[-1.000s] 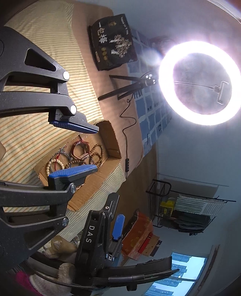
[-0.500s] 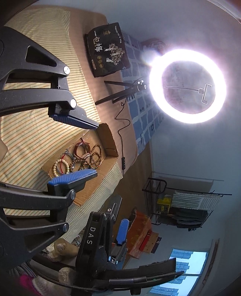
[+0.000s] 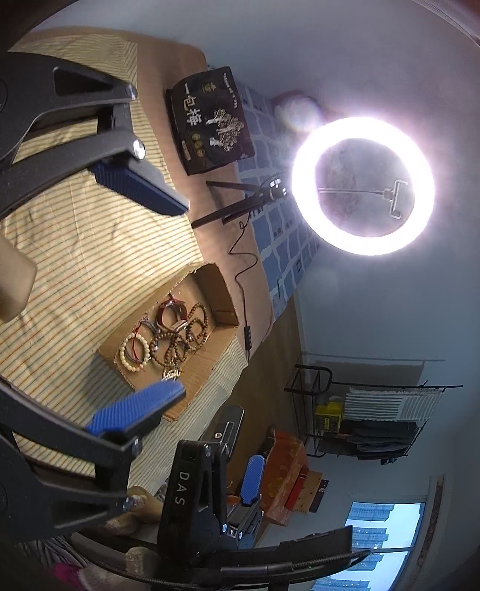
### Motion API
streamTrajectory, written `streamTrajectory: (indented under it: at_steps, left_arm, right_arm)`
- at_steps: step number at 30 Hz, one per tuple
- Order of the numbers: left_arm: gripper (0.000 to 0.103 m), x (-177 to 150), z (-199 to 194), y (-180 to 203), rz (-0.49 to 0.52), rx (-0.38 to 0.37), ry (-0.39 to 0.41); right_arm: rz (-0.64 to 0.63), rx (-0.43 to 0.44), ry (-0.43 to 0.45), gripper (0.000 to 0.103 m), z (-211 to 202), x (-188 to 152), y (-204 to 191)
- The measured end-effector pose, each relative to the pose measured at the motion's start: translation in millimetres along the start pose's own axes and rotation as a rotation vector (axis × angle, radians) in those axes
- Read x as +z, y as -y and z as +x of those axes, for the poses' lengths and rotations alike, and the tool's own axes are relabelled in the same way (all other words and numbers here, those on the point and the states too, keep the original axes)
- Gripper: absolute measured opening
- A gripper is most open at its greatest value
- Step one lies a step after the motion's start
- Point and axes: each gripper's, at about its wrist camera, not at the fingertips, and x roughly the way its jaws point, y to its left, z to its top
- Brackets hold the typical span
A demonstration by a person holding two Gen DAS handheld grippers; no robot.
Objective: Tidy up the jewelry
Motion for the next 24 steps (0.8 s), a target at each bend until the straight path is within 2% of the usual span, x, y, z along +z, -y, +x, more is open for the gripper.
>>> streamTrajectory:
  at_steps: [4,13,24]
  left_arm:
    - [0.102,0.3,-6.0,-1.8,0.003,0.030,0.012]
    - [0.102,-1.2,-9.7,0.0,0.017,0.070,0.015]
    - [0.103,-1.5,-10.0,2.9,0.029,0.074,0.016]
  right_arm:
    - [0.001,-0.008,0.004,0.083,-0.4,-1.9,2.3]
    - [-0.009,-0.024,0.000,0.083,1.9,-5.4,-1.2]
    - [-0.006,-0.029,-0.014,0.083,6.6,-6.7,-2.0]
